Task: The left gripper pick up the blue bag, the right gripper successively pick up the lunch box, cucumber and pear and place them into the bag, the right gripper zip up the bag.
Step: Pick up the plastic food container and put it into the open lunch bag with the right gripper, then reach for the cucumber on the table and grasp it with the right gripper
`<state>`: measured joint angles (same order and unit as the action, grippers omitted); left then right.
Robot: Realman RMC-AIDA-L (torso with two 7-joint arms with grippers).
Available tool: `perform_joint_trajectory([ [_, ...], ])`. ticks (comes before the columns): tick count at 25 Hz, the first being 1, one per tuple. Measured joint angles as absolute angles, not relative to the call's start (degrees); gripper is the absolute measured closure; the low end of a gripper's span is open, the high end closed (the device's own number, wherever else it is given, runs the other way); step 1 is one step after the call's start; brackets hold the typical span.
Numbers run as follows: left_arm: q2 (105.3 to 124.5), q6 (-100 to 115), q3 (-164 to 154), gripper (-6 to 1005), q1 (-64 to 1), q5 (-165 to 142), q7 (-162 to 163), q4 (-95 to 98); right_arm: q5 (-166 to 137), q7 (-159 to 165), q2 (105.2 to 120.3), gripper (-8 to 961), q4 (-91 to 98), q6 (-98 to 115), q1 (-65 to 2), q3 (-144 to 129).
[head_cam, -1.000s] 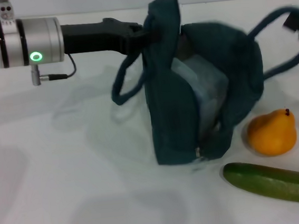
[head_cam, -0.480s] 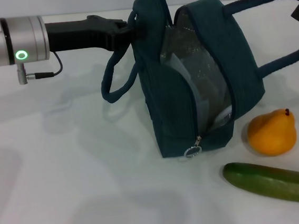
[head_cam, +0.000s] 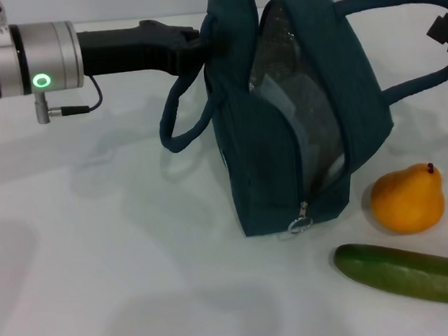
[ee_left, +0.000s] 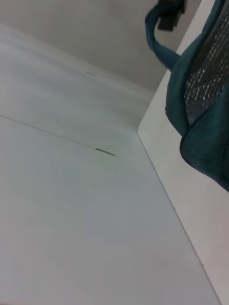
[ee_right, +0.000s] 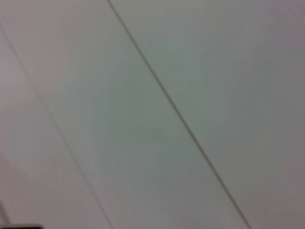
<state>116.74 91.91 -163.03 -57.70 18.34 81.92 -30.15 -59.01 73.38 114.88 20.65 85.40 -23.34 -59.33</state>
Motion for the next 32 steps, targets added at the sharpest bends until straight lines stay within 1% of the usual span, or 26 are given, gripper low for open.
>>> perform_joint_trajectory([
  [4,116.99,91.9,-163.0,923,-58.1,18.4,81.6,-30.1,-58.3,73.2,115.2,619,20.6,83.7,-22.5,-58.5],
  [9,117.44,91.8,-163.0,924,-58.4,18.4,80.8,-30.1,-57.0,72.5,115.37,350,20.1,81.4,-21.9,-56.0],
  [13,117.51,91.7,-163.0,924,-58.4,18.4,80.5,-30.1,-56.4,72.3,115.39,278,20.0,79.7,-21.5,-55.8],
  [16,117.52,91.7,-163.0,924,-58.4,18.4,80.4,-30.1,-57.3,71.7,115.1,224,20.3,81.2,-20.5,-56.6],
  [17,117.51,91.7,-163.0,924,-58.3,18.4,80.4,-30.2,-58.6,71.6,114.84,206,20.8,83.1,-19.9,-57.0],
  [20,117.51,91.7,-163.0,924,-57.8,18.4,80.4,-30.1,-64.9,73.0,113.4,152,24.8,90.7,-17.9,-57.3],
  [23,117.47,91.8,-163.0,924,-57.3,18.5,80.4,-30.1,-71.1,78.5,112.0,156,32.1,97.3,-16.0,-57.1],
  [25,117.48,91.8,-163.0,924,-57.2,18.4,80.4,-30.1,-74.3,83.2,111.78,159,38.9,99.9,-14.9,-56.8],
  [28,117.64,91.8,-163.0,923,-57.5,18.1,80.4,-30.1,-79.2,89.4,112.63,166,50.0,102.1,-13.4,-56.8],
  [31,117.9,91.8,-163.0,923,-57.7,18.0,80.4,-30.1,-87.3,97.7,114.52,173,63.2,102.9,-13.2,-57.7],
  [32,117.93,91.8,-163.0,923,-57.7,18.0,80.4,-30.1,-88.9,99.7,114.66,173,65.3,102.8,-13.6,-58.1],
])
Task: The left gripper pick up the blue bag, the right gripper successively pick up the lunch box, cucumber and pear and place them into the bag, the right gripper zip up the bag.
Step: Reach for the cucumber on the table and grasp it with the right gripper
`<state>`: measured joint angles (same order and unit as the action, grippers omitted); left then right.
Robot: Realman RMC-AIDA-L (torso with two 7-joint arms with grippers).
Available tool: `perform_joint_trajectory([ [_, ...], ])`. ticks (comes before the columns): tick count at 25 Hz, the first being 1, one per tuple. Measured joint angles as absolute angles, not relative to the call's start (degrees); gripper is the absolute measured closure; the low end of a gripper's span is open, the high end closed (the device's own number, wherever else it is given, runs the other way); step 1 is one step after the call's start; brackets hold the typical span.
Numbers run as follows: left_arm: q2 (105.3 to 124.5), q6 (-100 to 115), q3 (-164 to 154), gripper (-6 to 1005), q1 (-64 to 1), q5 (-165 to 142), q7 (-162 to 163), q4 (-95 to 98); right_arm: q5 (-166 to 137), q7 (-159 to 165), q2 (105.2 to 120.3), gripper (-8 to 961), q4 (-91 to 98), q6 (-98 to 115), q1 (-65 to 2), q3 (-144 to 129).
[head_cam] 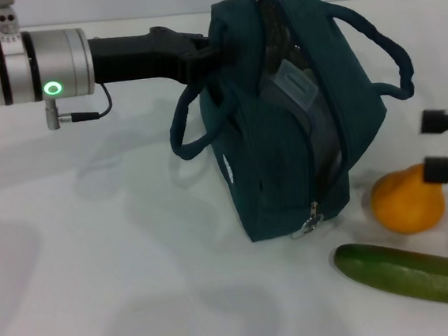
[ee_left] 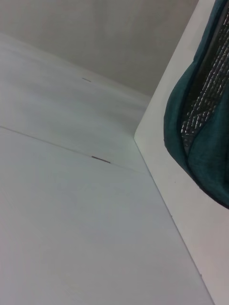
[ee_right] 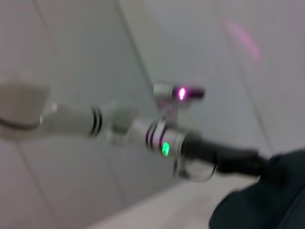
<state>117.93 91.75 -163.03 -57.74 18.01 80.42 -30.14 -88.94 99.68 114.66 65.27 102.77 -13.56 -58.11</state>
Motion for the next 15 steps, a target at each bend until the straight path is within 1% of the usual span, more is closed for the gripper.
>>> perform_joint_trajectory([
  [9,118.21,91.7,-163.0,923,-58.1,18.0,79.7,-30.1,-105.5,116.5,114.84,173,77.0,102.8,-21.7,-62.0],
  [13,118.21,91.7,-163.0,923,-58.4,18.0,79.7,-30.1,-113.1,122.9,114.41,173,78.4,103.6,-26.9,-65.7],
  [14,118.21,91.7,-163.0,923,-58.6,18.0,79.7,-30.1,-113.1,122.9,114.41,172,78.4,103.6,-26.9,-65.7],
  [15,118.23,91.6,-163.0,923,-58.8,18.0,79.6,-30.1,-117.2,125.7,114.71,172,78.4,104.3,-30.3,-67.9],
])
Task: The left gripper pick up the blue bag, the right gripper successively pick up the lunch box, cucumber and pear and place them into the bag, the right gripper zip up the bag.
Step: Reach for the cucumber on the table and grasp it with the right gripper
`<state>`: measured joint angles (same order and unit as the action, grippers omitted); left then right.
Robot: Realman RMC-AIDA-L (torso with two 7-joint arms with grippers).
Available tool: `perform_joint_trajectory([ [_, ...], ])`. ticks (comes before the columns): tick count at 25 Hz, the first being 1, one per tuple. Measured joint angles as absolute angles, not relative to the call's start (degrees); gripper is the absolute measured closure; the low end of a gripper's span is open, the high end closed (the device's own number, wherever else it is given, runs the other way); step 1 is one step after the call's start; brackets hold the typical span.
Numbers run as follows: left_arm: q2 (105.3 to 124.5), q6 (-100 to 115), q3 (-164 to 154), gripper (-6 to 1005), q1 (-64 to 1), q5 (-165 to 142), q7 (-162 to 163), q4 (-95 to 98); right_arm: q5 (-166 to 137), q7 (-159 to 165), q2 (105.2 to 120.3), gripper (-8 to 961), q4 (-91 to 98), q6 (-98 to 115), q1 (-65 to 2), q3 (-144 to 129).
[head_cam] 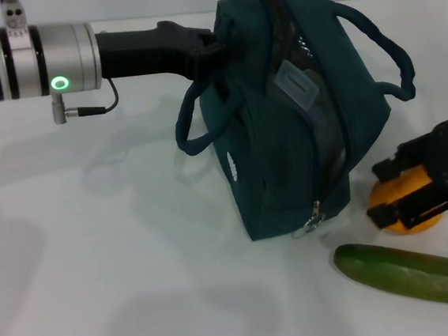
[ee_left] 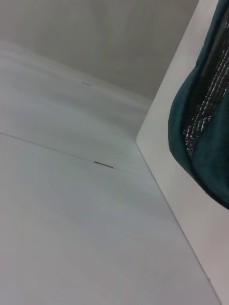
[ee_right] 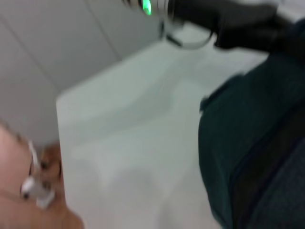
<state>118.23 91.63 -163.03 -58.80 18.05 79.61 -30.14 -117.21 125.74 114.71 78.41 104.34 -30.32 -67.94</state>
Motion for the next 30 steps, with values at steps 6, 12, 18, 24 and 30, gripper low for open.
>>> perform_joint_trajectory([
  [6,118.66,91.0,-163.0,924,-60.1,18.2,79.3,-30.0,-123.6,130.0,115.25,172,77.2,104.8,-35.7,-72.7],
  [12,118.73,91.0,-163.0,924,-59.9,18.3,79.2,-30.0,-126.3,130.8,115.39,172,73.6,102.8,-38.0,-77.7],
  [18,118.74,90.9,-163.0,924,-59.9,18.4,79.0,-30.0,-127.9,130.9,115.58,173,71.1,100.2,-38.5,-81.0],
  [24,118.74,90.8,-163.0,923,-60.0,18.4,79.0,-30.0,-130.6,132.1,115.8,172,69.4,97.5,-38.6,-84.4],
  [30,118.74,90.7,-163.0,923,-60.1,18.4,78.8,-29.9,-131.8,132.7,115.87,173,67.6,95.3,-39.8,-86.9],
])
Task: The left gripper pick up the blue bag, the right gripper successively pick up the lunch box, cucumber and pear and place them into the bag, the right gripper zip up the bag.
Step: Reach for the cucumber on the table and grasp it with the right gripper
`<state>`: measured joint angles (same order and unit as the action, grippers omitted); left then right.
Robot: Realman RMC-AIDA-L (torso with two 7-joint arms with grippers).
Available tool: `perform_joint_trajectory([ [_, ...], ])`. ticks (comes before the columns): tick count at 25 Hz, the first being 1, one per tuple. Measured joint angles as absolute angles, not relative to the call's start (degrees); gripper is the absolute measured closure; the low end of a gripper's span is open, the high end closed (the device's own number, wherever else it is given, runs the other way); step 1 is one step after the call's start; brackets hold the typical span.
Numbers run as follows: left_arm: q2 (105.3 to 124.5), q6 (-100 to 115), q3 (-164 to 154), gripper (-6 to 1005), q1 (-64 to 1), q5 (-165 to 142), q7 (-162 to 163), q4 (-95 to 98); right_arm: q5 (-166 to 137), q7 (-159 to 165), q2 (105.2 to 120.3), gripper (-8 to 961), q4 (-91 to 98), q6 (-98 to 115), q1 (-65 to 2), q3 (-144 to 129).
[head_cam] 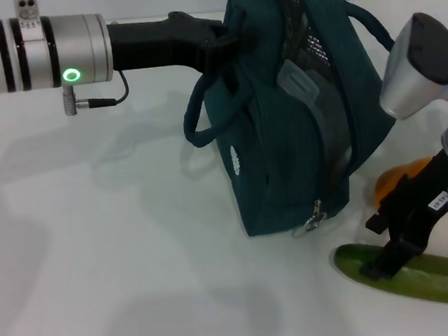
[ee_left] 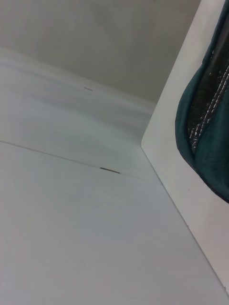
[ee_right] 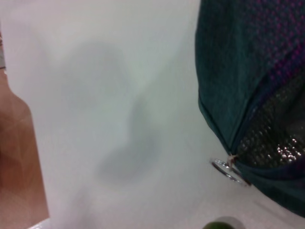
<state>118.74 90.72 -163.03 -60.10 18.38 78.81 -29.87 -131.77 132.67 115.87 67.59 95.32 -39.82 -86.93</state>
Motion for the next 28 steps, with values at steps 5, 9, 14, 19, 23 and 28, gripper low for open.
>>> perform_joint_trajectory([
  [5,118.73,90.2,-163.0,923,-60.1,18.4,78.2,-29.5,-132.5,133.3,115.96,173,66.4,94.3,-40.8,-89.9],
  [9,118.73,90.1,-163.0,923,-60.1,18.4,78.2,-29.4,-132.5,134.0,115.96,172,66.1,93.4,-41.7,-92.8],
  [14,118.77,90.1,-163.0,924,-60.2,18.4,78.2,-29.4,-132.5,134.4,116.04,172,66.0,93.2,-41.8,-93.9],
  [19,118.8,90.1,-163.0,924,-60.1,18.4,78.2,-29.4,-132.5,134.8,116.03,172,66.0,92.9,-41.8,-95.2],
  [23,118.82,90.1,-163.0,924,-60.1,18.4,78.2,-29.4,-132.5,135.3,116.01,198,66.0,92.8,-41.8,-95.5],
  [28,118.87,90.2,-163.0,924,-60.1,18.3,78.2,-29.4,-132.1,135.4,115.91,254,65.3,93.0,-41.9,-94.9],
])
